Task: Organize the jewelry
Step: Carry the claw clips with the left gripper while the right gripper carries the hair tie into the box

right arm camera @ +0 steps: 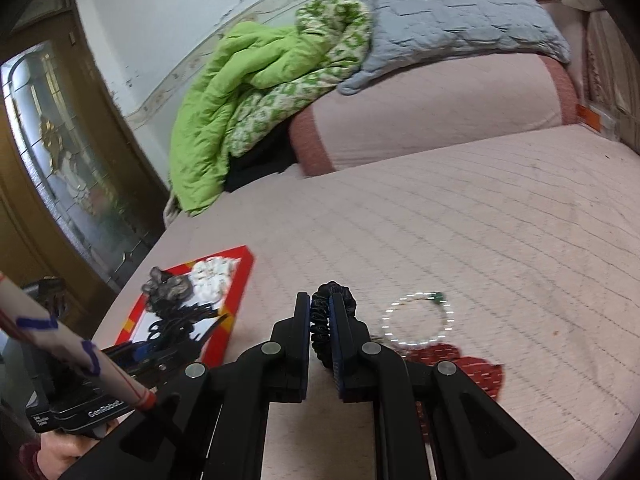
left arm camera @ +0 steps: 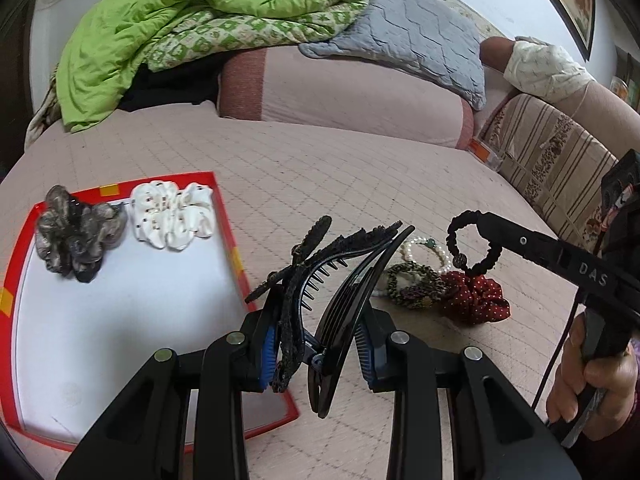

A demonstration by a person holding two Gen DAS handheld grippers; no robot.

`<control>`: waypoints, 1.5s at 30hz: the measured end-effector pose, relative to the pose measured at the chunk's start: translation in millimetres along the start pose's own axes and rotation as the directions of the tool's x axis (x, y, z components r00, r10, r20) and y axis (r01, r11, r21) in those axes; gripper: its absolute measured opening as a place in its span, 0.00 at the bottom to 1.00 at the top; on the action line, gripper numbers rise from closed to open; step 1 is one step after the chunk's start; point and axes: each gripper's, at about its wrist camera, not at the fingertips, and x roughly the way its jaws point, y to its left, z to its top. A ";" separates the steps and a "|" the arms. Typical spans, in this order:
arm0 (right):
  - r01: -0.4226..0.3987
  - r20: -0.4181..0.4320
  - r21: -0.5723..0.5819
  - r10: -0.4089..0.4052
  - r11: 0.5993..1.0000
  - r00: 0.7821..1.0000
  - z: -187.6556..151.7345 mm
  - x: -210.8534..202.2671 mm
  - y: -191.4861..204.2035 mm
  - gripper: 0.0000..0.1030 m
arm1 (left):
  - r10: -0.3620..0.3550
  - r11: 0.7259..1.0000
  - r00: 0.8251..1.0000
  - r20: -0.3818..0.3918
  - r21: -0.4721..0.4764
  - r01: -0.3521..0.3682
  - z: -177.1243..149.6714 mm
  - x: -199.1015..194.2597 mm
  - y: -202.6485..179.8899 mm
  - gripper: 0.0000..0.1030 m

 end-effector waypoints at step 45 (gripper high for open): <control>-0.173 -0.239 -0.172 0.130 0.970 0.962 -16.8 126.8 198.9 0.10 | 0.288 0.868 0.957 -0.027 -0.416 -0.273 -25.5 -65.5 210.7 0.31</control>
